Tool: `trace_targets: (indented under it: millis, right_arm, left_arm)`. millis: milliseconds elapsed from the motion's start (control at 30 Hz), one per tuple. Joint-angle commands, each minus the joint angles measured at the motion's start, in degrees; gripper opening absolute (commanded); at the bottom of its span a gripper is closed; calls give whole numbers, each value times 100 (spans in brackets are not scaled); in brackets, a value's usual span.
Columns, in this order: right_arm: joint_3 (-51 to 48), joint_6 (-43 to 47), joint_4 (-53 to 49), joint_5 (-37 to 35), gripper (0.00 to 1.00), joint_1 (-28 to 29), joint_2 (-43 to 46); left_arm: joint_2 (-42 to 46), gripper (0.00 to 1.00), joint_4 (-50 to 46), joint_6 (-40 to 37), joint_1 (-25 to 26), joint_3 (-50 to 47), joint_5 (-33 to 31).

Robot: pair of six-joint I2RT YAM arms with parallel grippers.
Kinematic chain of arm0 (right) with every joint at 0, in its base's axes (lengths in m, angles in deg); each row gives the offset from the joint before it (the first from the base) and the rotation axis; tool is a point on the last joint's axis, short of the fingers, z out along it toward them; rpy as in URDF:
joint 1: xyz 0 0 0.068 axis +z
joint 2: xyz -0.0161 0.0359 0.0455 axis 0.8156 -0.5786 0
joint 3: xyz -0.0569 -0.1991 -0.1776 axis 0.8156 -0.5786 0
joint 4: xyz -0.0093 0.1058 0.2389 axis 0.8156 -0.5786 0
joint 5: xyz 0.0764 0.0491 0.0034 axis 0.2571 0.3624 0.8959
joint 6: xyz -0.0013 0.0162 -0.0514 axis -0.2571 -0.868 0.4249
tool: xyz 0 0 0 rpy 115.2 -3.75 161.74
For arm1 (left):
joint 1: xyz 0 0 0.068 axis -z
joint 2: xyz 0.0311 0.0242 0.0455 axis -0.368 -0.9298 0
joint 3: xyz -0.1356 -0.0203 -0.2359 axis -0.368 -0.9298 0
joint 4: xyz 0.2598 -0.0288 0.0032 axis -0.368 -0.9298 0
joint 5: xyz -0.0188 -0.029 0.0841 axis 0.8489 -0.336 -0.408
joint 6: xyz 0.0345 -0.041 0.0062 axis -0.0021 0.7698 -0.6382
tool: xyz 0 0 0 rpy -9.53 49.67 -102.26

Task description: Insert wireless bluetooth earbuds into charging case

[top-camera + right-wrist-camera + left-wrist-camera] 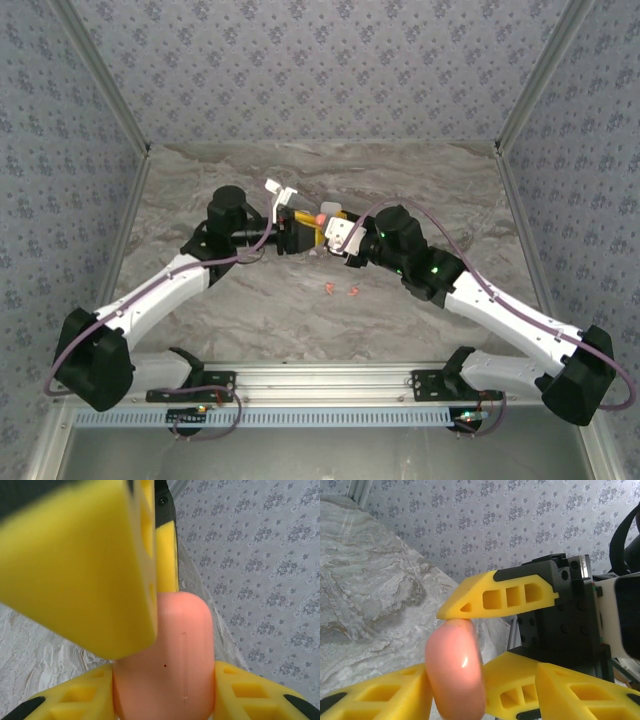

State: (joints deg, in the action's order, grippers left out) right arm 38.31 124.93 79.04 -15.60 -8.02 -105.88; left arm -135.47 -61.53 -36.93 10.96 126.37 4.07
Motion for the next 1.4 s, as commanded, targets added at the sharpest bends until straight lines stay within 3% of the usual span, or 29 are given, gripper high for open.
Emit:
trace_targets:
  millis: [0,233,400,500,633,700,867,1367]
  right_arm:
    - [190,-24,234,159,40,41,61]
    - [231,-101,210,92,42,19,-1]
    - [408,-415,-180,233,60,-158,-12]
    - [459,-773,-539,697,75,-435,99]
    - [328,-1431,-742,1931,93,-1024,377]
    - [280,-1735,-722,2545,97,-1290,460]
    - [376,-2141,-786,3382,99,-1552,370]
    - [573,-2516,-554,3070,90,-1762,133]
  left_arm:
    - [-73,45,50,-58,92,237,299]
    - [-131,25,-16,-119,100,298,303]
    - [-94,16,-60,-248,99,300,225]
    - [-6,12,-52,-435,110,237,38]
    - [229,7,-7,-1017,223,65,-322]
    - [366,6,-24,-1386,342,-16,-516]
    - [543,2,-105,-2025,542,-112,-770]
    - [727,0,-284,-2470,594,-229,-902]
